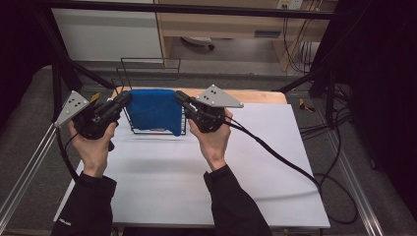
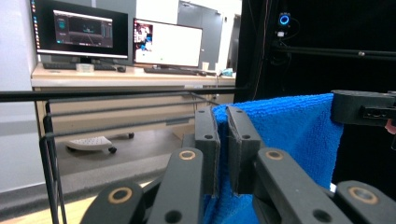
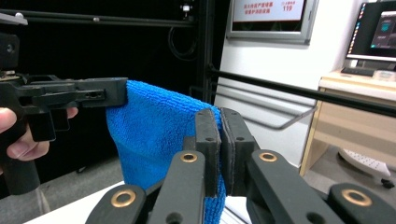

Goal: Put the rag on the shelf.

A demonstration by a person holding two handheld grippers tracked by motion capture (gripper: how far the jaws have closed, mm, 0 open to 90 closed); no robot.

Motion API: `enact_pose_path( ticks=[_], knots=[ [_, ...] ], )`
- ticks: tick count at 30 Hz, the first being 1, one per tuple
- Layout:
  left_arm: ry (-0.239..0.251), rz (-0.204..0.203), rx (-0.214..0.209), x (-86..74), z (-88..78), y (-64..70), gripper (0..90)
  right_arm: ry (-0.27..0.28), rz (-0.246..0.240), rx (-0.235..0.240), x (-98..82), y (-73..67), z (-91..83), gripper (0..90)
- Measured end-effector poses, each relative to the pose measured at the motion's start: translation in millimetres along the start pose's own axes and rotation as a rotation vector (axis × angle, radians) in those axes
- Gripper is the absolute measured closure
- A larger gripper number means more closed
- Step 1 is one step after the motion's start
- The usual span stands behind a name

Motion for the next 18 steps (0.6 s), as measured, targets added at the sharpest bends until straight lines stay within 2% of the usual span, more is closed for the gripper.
enact_pose_path(
  ticks=[18],
  knots=[
    [0.068, 0.002, 0.012, 28.7, 12.0, -6.3, 84.1, 0.045, -0.019, -0.027, 25.2, 11.5, 16.5, 87.0]
  ],
)
Point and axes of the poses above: each handheld gripper's, and its own axes: z roughly forward along the jaws, x roughly out of its top, y roughly to its right, the point moved 3 cm from there along z, roughly forward along the jaws, and after that the axes turned 9 degrees about -z, right-handed, at the moved point
